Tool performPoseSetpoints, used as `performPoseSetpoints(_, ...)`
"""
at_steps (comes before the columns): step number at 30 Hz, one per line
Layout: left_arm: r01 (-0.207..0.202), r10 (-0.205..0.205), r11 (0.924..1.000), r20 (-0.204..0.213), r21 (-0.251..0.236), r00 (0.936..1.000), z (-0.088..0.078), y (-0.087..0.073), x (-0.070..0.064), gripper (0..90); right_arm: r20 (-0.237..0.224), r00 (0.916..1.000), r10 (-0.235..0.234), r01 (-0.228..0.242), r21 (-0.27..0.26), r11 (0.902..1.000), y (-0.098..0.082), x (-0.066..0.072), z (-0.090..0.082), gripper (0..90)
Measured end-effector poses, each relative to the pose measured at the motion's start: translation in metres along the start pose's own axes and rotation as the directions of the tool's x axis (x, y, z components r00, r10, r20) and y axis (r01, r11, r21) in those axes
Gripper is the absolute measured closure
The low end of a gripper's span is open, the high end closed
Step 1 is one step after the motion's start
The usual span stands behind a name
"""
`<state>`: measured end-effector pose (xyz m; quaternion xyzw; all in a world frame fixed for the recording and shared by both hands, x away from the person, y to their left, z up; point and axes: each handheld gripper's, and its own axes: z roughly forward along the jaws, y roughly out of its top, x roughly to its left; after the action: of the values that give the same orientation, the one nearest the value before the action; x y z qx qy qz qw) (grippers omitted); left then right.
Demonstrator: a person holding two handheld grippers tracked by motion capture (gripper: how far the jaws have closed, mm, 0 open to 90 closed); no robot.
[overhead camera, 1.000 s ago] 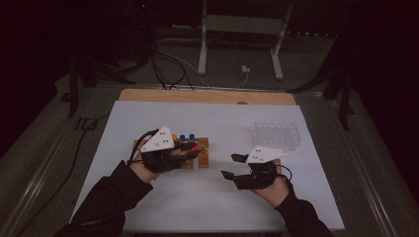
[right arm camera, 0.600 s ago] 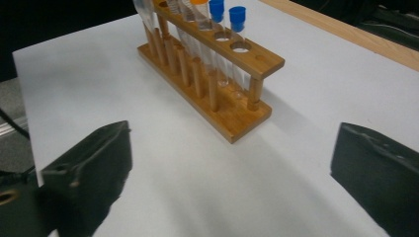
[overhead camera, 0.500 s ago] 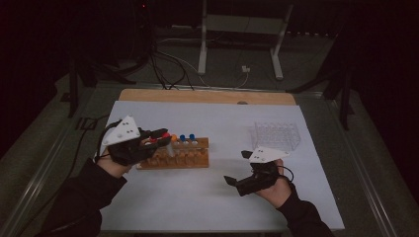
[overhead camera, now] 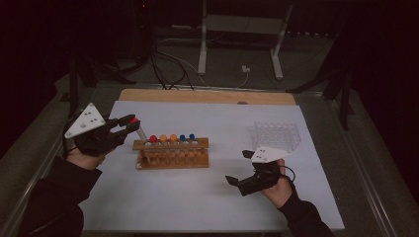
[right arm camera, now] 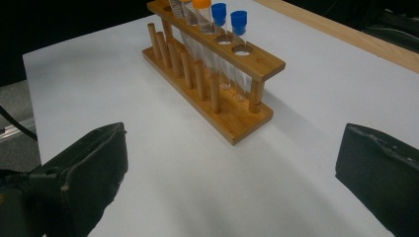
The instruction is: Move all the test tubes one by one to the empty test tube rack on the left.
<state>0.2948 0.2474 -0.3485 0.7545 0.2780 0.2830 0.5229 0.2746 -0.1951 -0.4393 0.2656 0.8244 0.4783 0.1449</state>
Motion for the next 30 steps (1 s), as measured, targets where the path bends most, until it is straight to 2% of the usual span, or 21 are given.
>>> performPoseSetpoints(4,0.041,-0.041,0.9992,-0.016,-0.002,0.999,0.004,-0.011,0.009,71.8,0.001,1.0,-0.002,0.002,-0.002,1.0,0.0,0.0,-0.001,0.0)
performPoseSetpoints(8,0.063,-0.062,0.998,-0.013,0.011,0.998,0.013,-0.022,0.013,71.8,0.003,1.0,-0.003,0.003,-0.007,1.0,0.0,-0.001,-0.001,0.0)
performPoseSetpoints(17,0.085,-0.084,0.9946,-0.01,0.06,0.9964,0.036,-0.046,0.014,71.8,0.002,1.0,-0.008,0.008,-0.007,0.9999,-0.002,-0.001,-0.002,0.0)
performPoseSetpoints(23,0.099,-0.099,0.9895,-0.007,0.105,0.9951,0.048,-0.063,0.014,71.8,-0.001,0.9999,-0.01,0.01,-0.003,0.9999,-0.002,-0.002,-0.002,0.0)
performPoseSetpoints(30,0.099,-0.1,0.9834,-0.005,0.152,0.995,0.057,-0.075,0.011,71.8,-0.003,1.0,-0.009,0.009,-0.004,0.9999,-0.003,-0.002,-0.002,0.0)
